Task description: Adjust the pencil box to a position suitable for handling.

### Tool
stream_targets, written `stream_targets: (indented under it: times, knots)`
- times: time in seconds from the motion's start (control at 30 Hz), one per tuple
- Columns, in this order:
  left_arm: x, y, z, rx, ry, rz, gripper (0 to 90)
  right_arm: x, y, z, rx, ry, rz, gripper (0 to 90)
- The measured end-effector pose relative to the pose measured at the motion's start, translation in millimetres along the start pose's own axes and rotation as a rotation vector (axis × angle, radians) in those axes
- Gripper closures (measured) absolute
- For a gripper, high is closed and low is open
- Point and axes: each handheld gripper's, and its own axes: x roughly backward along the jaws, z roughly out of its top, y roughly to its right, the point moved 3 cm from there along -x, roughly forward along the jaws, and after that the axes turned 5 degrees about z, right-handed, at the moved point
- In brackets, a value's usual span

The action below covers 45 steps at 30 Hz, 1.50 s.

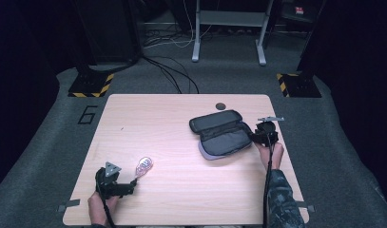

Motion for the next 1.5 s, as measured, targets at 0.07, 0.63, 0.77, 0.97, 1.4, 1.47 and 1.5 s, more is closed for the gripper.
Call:
stream_targets:
  times: [0.07,0.63,0.77,0.97,1.4,1.47,1.5]
  knots:
    - [0.0,0.0,0.0,0.000,0.000,0.000,1.0,-6.9,4.2,-0.9,-0.023,-0.019,0.005,63.6]
    - [0.0,0.8,-0.1,0.009,0.001,-0.003,1.1,-9.4,-3.1,-17.3,-0.047,-0.055,0.084,77.4]
    - [0.0,0.8,-0.1,0.008,0.001,-0.003,1.2,-7.1,-7.9,-24.2,-0.026,-0.053,0.093,77.6]
    - [0.1,0.0,0.0,-0.002,0.000,-0.002,1.2,-3.5,-18.6,-30.4,-0.035,-0.043,0.118,75.7]
    - [0.0,0.8,-0.1,0.008,0.002,-0.003,1.2,-7.4,-15.9,-16.7,-0.062,-0.026,0.179,55.8]
    - [0.0,0.8,-0.1,0.008,0.002,-0.003,1.2,-14.3,-11.1,-12.5,-0.058,-0.032,0.174,55.5]
    - [0.0,0.8,-0.1,0.009,0.002,-0.004,1.3,-17.3,-9.9,-11.0,-0.058,-0.038,0.187,53.5]
